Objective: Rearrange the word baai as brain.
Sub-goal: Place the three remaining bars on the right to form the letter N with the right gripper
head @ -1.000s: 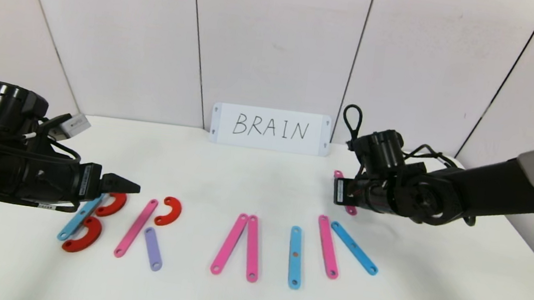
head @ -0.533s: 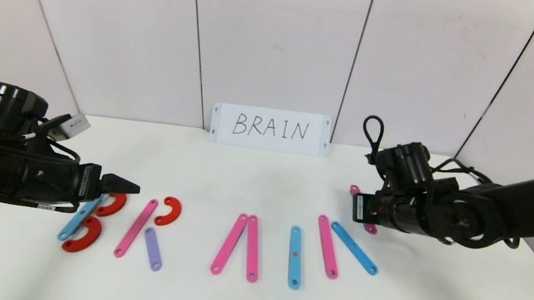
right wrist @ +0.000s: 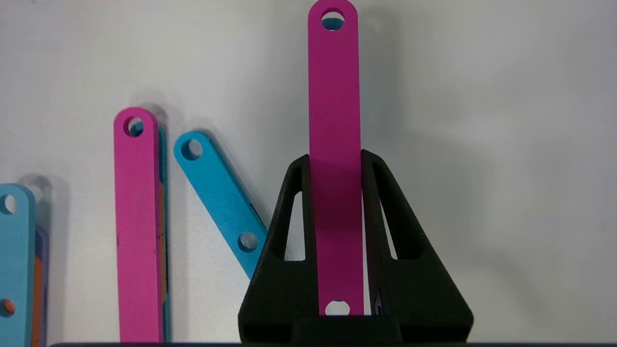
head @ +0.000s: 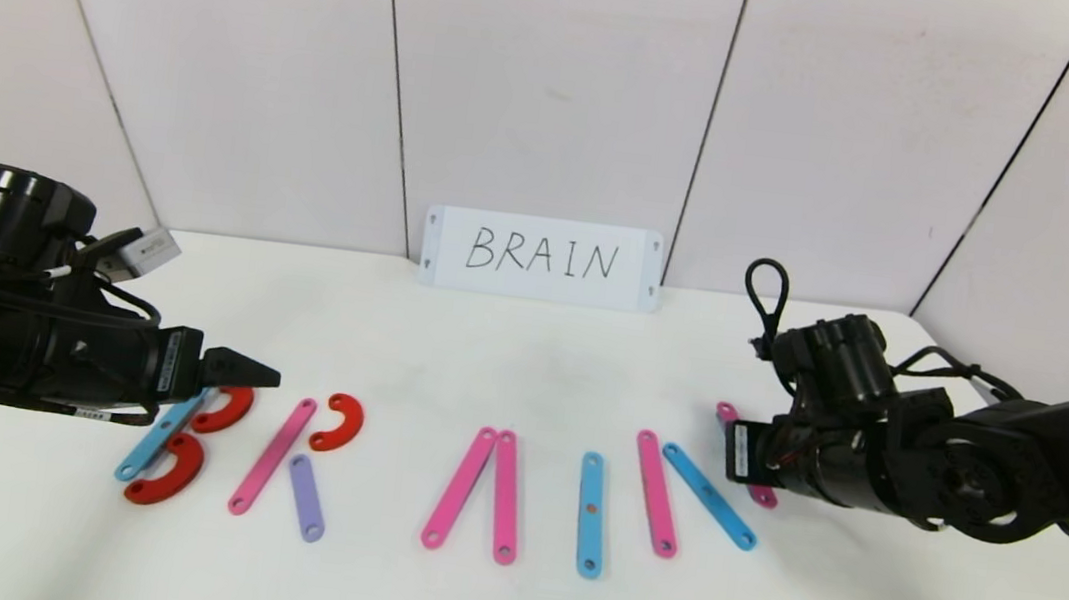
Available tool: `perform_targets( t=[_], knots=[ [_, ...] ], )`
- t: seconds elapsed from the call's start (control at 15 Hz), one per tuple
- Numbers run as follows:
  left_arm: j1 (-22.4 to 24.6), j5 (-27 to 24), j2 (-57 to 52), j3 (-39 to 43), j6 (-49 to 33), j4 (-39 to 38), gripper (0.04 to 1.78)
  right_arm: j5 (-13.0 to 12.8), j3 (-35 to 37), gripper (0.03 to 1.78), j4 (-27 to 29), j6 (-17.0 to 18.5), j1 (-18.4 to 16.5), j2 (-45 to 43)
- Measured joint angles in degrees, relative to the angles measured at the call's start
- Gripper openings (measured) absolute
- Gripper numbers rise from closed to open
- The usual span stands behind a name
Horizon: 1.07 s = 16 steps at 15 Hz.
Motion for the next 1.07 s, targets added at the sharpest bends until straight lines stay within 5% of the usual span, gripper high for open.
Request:
perform_targets(
  t=[1.07],
  knots=[
    [0.0, 0.0, -0.4, 0.1, 0.0, 0.0, 1.74, 0.9, 4.7, 0.3, -0.1, 1.0, 0.3, -1.5]
  ],
)
